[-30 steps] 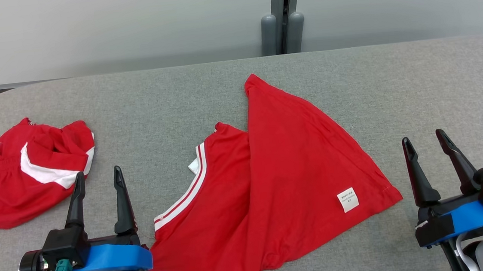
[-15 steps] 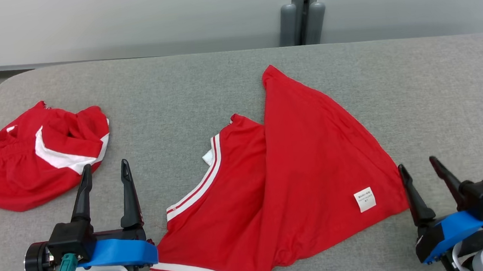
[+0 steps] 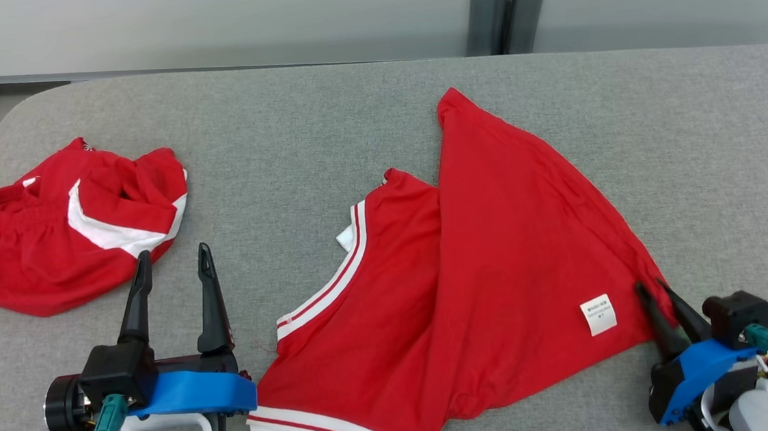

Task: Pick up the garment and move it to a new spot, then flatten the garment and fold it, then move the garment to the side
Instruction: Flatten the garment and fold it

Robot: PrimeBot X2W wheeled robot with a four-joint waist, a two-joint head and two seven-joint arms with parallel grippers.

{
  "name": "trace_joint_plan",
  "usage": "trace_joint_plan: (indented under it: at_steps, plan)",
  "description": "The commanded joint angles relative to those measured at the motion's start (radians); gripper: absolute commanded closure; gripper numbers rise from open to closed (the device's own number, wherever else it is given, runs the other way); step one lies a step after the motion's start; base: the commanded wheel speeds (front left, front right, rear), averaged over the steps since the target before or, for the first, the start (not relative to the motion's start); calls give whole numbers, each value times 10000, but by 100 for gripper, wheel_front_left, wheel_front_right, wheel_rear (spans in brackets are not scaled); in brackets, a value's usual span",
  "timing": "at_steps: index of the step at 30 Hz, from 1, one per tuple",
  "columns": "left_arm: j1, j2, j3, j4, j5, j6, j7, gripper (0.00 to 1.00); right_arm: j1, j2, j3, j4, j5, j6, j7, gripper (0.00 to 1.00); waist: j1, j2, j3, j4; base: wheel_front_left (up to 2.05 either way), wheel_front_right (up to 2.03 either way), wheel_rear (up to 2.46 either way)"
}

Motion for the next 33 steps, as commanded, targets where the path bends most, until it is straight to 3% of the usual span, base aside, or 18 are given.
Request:
trace_joint_plan:
  at_steps: [1,11,17,23,24,25,33]
  plan:
    - [-127,-14,-17,-17,-24,36,-48,0,-209,-46,-3,-5,68,1,-125,100,0,-1,5,-14,0,0,0]
    - [107,-12,120,79,-94,56,-48,0,-55,-292,-955,-337,480,1,-471,100,0,-1,-333,-472,0,0,0]
    - [178,-12,122,99,-130,60,-48,0,992,-139,-2023,-1318,855,1,-482,100,0,-1,-551,-626,0,0,0]
    - [292,-13,153,146,-134,25,-48,0,1827,286,-2764,-1271,821,1,-485,98,0,-1,-679,-712,0,0,0]
    - [308,-14,164,150,-126,28,-48,0,1875,356,-2834,-1331,831,1,-486,64,0,-1,-697,-728,0,0,0]
    - [319,-14,181,157,-116,22,-48,0,1931,431,-2872,-1380,825,1,-486,0,0,-1,-717,-741,0,0,0]
    - [434,-14,267,145,5,-46,-48,0,1916,1107,-2921,-3544,253,1,-478,0,0,-1,-889,-893,0,0,0]
